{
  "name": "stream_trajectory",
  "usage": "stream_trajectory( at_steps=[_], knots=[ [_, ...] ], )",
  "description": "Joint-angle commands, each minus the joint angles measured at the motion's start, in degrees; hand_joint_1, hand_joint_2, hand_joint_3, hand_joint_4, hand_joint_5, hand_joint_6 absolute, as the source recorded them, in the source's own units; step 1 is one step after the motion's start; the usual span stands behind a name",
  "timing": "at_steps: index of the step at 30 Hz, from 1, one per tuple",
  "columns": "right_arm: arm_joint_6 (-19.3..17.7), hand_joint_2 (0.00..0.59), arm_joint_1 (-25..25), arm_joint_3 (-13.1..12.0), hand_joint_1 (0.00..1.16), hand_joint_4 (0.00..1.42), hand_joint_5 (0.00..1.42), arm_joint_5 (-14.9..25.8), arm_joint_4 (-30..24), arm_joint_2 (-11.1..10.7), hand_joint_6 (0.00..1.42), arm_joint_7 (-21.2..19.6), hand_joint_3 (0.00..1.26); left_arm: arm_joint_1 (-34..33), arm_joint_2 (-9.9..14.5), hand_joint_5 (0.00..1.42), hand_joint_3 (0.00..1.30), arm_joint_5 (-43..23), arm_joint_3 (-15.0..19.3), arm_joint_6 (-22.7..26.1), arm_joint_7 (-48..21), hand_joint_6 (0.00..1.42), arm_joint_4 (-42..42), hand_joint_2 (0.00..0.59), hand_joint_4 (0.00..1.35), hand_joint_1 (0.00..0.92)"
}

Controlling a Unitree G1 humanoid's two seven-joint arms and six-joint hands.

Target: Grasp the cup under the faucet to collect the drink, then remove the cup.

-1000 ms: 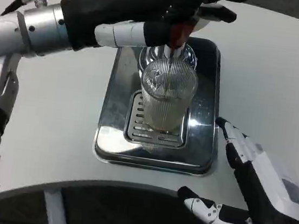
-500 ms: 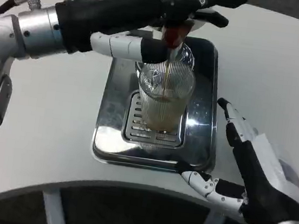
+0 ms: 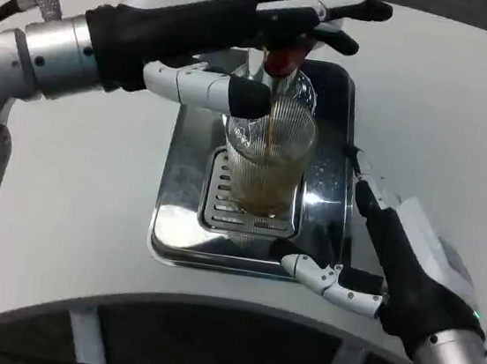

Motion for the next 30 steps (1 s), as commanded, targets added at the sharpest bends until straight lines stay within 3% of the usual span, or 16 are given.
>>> stream_trajectory(
  at_steps=[1, 30],
  knots=[
    [0.6, 0.195, -1.9, 0.9, 0.51, 0.0, 0.0, 1.8, 2.6, -0.2, 0.0, -1.2, 0.0, 1.6, 1.2, 0.12, 0.06, 2.9, -1.6, -1.5, -0.8, 0.04, 0.9, 0.028, 0.0, 0.0],
    [-0.5, 0.18, -13.8, 3.3, 0.49, 0.0, 0.0, 7.6, 16.1, -0.4, 0.0, -9.3, 0.0, 2.8, 2.2, 0.12, 0.08, 3.1, -1.7, -2.3, 1.0, 0.04, 0.7, 0.032, 0.0, 0.0]
  ],
)
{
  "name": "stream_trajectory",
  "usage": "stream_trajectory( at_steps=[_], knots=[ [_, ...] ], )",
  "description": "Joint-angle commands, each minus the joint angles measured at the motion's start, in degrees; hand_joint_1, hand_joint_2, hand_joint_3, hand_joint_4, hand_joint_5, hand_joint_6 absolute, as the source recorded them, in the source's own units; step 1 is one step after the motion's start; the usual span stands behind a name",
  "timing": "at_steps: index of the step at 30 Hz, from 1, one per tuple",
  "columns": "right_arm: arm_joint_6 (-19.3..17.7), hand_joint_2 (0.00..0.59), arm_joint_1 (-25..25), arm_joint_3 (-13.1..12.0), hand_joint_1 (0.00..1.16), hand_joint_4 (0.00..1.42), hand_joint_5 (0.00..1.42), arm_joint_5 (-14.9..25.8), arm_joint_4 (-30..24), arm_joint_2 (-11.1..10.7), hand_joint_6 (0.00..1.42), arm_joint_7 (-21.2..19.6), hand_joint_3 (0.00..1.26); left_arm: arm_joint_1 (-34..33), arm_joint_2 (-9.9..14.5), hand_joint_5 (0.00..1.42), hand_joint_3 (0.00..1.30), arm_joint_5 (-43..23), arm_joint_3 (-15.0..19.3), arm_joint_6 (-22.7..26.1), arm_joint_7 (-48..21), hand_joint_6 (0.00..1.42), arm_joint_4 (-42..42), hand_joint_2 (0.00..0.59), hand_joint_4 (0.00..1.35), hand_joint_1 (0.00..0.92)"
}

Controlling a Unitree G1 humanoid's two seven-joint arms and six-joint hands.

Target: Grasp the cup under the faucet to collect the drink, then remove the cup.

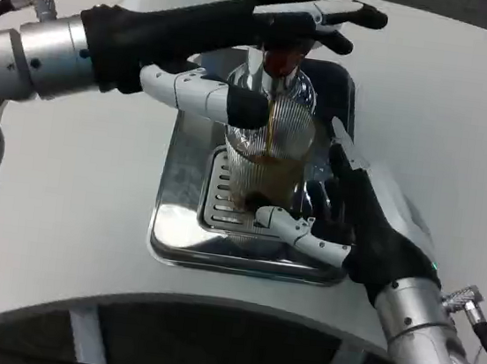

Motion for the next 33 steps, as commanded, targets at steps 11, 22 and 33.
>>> stream_trajectory(
  at_steps=[11, 22, 33],
  knots=[
    [-0.9, 0.18, -4.3, 1.5, 0.49, 0.0, 0.0, 2.1, 5.0, 0.5, 0.0, -2.6, 0.0, 2.8, 1.5, 0.12, 0.08, 1.6, -0.7, 0.1, -0.8, 0.04, 0.8, 0.037, 0.0, 0.0],
    [-1.3, 0.185, -6.1, 2.3, 0.5, 0.0, 0.0, 3.5, 8.4, 0.9, 0.0, -4.3, 0.0, 2.7, 1.5, 0.13, 0.08, 1.6, -0.6, 0.0, -0.8, 0.04, 0.9, 0.039, 0.0, 0.0],
    [-2.1, 0.186, -8.0, 3.2, 0.51, 0.0, 0.0, 4.6, 12.2, 1.4, 0.0, -5.8, 0.0, 2.6, 1.3, 0.13, 0.09, 1.8, -0.7, 0.0, -0.5, 0.04, 1.0, 0.039, 0.01, 0.0]
  ],
)
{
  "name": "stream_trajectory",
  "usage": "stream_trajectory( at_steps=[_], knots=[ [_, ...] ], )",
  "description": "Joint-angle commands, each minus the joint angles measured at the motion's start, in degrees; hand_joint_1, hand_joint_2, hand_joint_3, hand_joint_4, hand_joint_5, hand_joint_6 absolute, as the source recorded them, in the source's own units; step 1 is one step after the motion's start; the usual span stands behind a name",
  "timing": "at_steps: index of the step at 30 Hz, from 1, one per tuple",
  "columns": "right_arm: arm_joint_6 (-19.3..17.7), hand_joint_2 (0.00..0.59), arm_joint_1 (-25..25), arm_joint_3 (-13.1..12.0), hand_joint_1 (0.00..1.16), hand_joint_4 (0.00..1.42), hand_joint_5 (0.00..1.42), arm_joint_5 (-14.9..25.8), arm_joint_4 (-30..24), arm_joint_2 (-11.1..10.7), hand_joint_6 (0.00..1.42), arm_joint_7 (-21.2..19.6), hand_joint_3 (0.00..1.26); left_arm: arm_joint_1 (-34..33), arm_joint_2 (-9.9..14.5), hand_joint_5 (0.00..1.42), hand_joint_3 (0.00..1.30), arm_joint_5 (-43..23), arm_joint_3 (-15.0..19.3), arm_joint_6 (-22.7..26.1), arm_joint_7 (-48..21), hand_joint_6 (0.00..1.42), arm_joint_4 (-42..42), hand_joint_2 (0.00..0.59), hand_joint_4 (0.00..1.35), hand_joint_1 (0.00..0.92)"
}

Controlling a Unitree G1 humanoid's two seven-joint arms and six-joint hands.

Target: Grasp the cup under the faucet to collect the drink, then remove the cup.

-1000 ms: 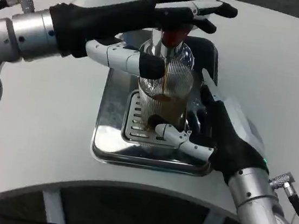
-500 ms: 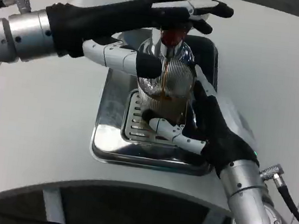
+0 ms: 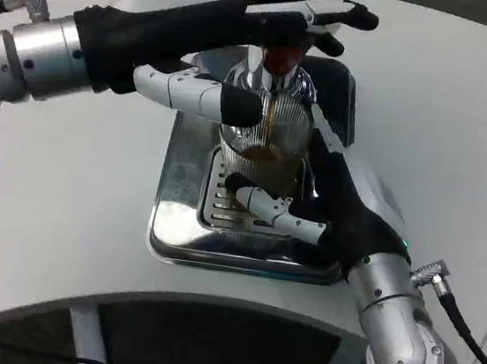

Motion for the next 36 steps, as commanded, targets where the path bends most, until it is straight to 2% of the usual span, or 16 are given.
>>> stream_trajectory(
  at_steps=[1, 25, 36],
  knots=[
    [-1.3, 0.187, -0.7, 0.9, 0.51, 0.0, 0.0, 0.8, 1.9, 0.7, 0.0, -0.9, 0.0, 2.2, 0.7, 0.13, 0.09, 1.9, -0.9, 0.0, -0.7, 0.04, 0.9, 0.039, 0.01, 0.0],
    [-2.2, 0.187, -2.9, -0.4, 0.51, 0.0, 0.0, 2.6, 5.8, -0.2, 0.0, -3.0, 0.0, 2.1, 0.4, 0.13, 0.09, 2.1, -0.8, -0.6, 0.2, 0.04, 1.1, 0.04, 0.02, 0.0],
    [-2.5, 0.187, -4.2, -0.3, 0.51, 0.0, 0.0, 3.0, 8.6, 0.1, 0.0, -3.9, 0.0, 2.0, 0.3, 0.13, 0.1, 2.3, -0.8, -0.6, 0.6, 0.04, 1.7, 0.047, 0.02, 0.0]
  ],
)
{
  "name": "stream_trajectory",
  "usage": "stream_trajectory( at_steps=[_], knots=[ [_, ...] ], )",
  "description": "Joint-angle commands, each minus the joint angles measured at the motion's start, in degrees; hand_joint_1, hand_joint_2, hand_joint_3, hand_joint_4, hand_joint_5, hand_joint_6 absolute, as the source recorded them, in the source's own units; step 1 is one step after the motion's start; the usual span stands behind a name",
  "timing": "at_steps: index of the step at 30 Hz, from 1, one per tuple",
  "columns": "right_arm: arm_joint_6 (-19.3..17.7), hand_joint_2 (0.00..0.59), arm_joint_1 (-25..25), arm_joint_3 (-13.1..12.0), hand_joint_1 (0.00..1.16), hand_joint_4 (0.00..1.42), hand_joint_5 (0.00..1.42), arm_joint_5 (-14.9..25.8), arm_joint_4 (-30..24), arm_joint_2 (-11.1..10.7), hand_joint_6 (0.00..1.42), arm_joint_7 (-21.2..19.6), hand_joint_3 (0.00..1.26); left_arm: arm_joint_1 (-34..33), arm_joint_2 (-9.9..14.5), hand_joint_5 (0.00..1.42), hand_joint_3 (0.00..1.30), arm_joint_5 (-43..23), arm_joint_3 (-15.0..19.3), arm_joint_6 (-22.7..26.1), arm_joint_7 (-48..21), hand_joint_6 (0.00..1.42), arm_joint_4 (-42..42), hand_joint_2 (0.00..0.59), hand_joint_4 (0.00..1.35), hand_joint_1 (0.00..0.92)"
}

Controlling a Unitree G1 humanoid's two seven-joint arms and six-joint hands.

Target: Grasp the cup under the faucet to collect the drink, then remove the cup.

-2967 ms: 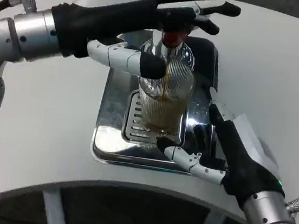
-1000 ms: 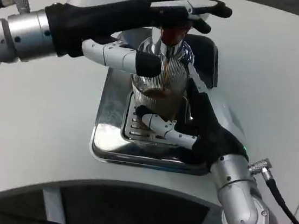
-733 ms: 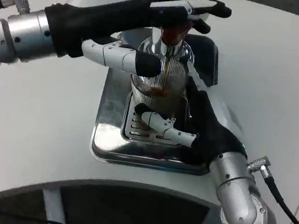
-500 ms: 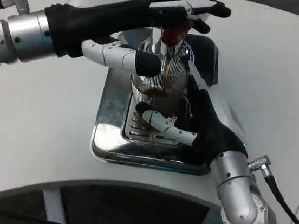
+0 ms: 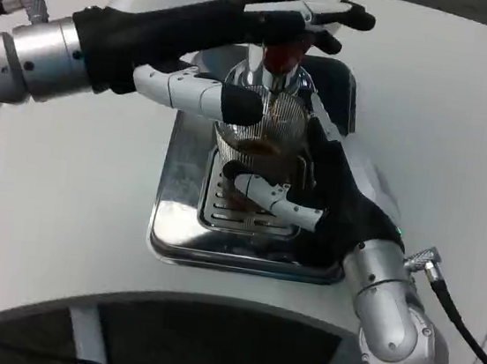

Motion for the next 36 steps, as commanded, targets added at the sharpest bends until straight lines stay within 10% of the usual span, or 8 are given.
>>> stream_trajectory(
  at_steps=[1, 36],
  knots=[
    [-0.1, 0.187, -0.1, -0.1, 0.51, 0.0, 0.0, 0.5, 2.0, 0.4, 0.0, -0.8, 0.0, 1.8, 0.4, 0.13, 0.1, 1.7, -0.8, -0.1, -0.7, 0.04, 1.2, 0.048, 0.02, 0.0],
    [-1.0, 0.194, -0.3, 0.2, 0.57, 0.0, 0.0, 0.3, 1.1, 1.5, 0.0, -2.3, 0.0, 1.7, 0.1, 0.15, 0.1, 1.4, -0.8, -0.1, -0.5, 0.04, 1.5, 0.051, 0.03, 0.0]
  ],
)
